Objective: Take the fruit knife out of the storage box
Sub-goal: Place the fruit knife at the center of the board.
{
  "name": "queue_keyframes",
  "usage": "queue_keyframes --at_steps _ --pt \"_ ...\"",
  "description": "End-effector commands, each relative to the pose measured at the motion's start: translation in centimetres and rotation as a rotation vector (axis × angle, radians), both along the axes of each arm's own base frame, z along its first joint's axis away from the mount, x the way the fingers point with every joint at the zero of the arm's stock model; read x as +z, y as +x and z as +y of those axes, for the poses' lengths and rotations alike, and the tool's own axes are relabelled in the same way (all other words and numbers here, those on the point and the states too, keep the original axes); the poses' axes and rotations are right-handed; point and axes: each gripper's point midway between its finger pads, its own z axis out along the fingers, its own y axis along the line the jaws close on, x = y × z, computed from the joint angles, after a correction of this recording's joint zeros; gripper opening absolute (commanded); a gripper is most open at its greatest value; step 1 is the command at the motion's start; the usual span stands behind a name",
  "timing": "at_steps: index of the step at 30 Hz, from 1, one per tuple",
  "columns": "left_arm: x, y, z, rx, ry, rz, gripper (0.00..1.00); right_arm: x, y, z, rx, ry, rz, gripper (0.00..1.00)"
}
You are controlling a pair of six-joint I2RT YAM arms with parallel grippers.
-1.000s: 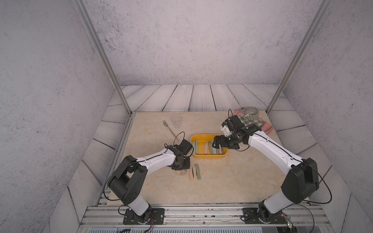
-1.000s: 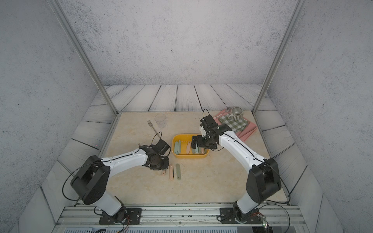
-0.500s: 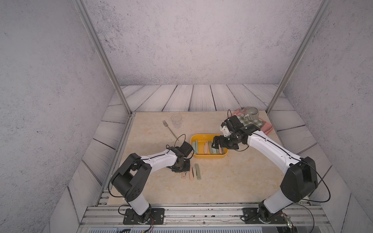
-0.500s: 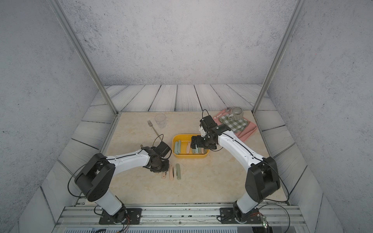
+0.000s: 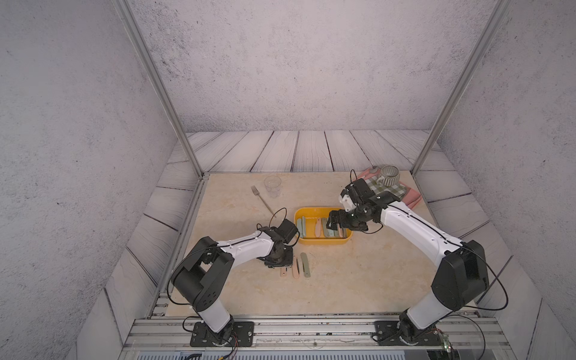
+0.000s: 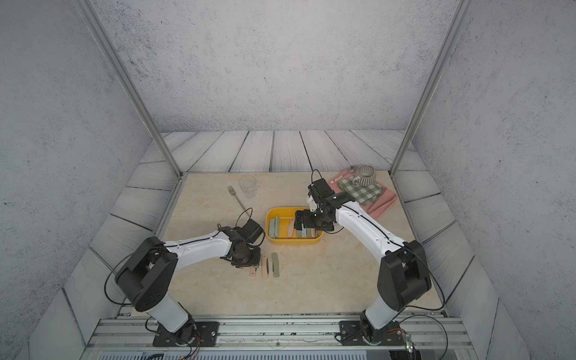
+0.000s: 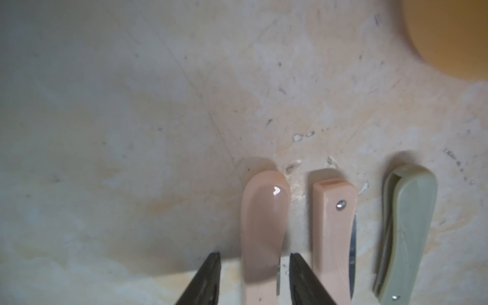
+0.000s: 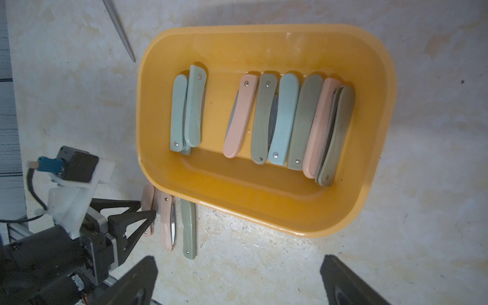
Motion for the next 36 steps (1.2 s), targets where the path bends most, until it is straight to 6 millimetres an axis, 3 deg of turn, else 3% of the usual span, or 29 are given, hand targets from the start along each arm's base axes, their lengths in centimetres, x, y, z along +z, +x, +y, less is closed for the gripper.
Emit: queue_keyframes --at_steps 1,5,13,17,30,36 --pt "2.3 1.0 -0.2 -0.002 -0.009 -0.067 0.50 -0.4 0.3 0.1 -0.003 -0.011 0.009 0.99" --pt "5.5 2.4 -0.8 0.000 -0.047 -0.155 0.55 -0.6 0.8 0.4 0.006 -0.017 0.008 0.98" --pt "12.0 4.1 -1.8 -0.015 -0.126 -0.291 0.61 -1.7 2.9 1.3 0.010 -0.041 0.004 0.52" --pt "14.0 4.3 -2.0 -0.022 -0.158 -0.327 0.63 -3.0 4.3 2.2 0.015 -0.044 0.020 0.39" --pt "16.3 3.9 -0.7 -0.033 -0.166 -0.425 0.70 -7.8 7.6 5.2 0.038 -0.075 0.084 0.49" --pt "17.2 3.9 0.3 -0.029 -0.152 -0.471 0.85 -10.1 8.0 5.8 0.043 -0.098 0.120 0.55"
